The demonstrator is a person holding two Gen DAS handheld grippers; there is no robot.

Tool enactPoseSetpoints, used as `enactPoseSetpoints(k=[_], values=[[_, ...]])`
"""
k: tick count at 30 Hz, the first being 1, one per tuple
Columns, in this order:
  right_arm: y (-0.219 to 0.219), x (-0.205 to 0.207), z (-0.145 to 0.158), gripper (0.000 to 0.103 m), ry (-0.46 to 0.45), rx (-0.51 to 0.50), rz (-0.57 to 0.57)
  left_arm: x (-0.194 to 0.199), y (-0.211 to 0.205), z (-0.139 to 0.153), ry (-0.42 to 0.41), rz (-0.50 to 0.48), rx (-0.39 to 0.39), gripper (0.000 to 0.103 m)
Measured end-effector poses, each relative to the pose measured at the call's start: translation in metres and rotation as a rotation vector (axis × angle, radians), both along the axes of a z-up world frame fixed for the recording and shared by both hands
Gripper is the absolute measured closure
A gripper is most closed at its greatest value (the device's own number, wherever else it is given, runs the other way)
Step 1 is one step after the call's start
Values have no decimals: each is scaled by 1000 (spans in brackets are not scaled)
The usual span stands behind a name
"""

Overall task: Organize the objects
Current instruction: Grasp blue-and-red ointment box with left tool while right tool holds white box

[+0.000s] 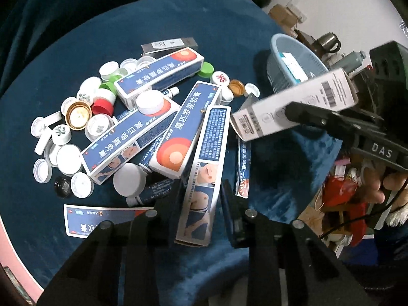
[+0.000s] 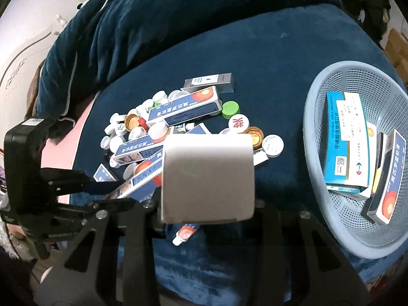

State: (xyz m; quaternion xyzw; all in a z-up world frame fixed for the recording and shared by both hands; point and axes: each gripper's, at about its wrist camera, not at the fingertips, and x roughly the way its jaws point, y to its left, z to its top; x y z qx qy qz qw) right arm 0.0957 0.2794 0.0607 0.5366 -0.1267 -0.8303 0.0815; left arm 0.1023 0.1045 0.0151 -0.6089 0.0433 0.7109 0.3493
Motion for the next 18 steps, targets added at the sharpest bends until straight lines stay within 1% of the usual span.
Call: enactPoseSetpoints(k=[2, 5, 10, 14, 16, 18], values=[[1, 2, 5, 66, -1, 4, 14, -6, 11, 1, -1, -3, -5, 73], [3, 6, 7, 66, -14, 7, 31, -3, 18, -2, 1, -14, -17, 73], [1, 17, 8, 66, -68, 30, 60, 5, 39, 0, 0, -77, -7, 74], [6, 35, 6, 66, -181, 67, 113, 9, 47, -1, 4, -99, -23, 73], [8, 37, -3, 66, -281, 56, 161, 9, 52, -9, -9, -103, -56, 74], [11, 36, -10, 66, -312, 43, 158, 11, 57, -15, -18, -117, -76, 74]])
